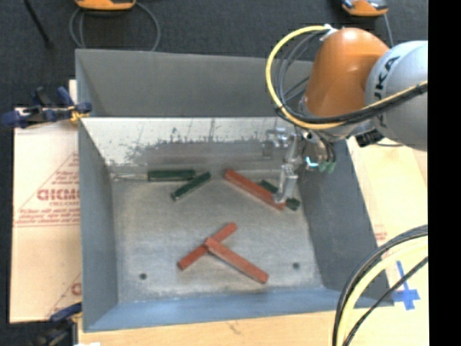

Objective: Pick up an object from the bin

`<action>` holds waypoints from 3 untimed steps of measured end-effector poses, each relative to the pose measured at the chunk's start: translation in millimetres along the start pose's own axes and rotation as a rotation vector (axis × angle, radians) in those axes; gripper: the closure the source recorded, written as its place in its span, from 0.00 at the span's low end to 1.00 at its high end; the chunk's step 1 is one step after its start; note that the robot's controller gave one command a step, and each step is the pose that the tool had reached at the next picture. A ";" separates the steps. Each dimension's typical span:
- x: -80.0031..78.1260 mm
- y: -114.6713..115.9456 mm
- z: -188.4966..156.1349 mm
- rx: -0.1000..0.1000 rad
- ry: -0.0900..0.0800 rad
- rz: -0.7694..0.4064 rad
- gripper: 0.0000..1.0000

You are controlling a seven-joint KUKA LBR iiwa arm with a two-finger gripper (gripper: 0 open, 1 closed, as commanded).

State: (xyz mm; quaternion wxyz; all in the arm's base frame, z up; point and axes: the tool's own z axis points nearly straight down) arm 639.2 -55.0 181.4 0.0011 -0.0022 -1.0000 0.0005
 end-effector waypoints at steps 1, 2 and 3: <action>5.2 -1.9 115.4 -0.003 0.000 0.073 0.00; 3.0 -2.4 110.2 -0.001 -0.007 0.071 1.00; 10.1 -27.2 -36.4 0.003 -0.016 -0.020 1.00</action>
Offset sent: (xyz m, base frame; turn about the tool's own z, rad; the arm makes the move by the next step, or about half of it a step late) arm -0.0046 -0.0016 -0.1114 0.0748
